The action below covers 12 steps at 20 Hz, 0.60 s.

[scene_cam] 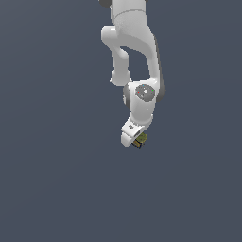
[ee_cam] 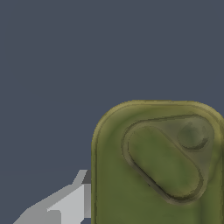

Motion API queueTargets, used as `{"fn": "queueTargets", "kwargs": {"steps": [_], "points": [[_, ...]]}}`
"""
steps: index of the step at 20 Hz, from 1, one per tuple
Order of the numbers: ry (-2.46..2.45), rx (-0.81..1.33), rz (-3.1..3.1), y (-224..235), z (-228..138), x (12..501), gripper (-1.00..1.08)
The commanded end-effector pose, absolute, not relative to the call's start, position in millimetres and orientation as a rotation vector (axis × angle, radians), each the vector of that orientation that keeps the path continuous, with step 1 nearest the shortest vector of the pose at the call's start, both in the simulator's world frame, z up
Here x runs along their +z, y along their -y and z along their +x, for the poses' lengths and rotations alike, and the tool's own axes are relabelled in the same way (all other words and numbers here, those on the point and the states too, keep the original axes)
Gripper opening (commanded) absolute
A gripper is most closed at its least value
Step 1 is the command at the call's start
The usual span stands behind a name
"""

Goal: Pick up the object and move it to a goal position.

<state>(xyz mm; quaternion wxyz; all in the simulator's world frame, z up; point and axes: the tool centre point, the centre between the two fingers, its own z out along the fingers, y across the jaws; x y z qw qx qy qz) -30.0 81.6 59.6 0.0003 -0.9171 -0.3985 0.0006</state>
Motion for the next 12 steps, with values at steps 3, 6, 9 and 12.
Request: {"fn": "queueTargets", "kwargs": {"steps": [3,6,9,12], "points": [[1.252,0.000,-2.881,-81.7,-29.4,59.0,-1.00],[1.252,0.000,-2.881,-81.7,-29.4,59.0,-1.00],[1.252,0.000,-2.881,-81.7,-29.4,59.0,-1.00],[1.252,0.000,-2.882,-80.6,-29.8,60.4,-1.00]]}}
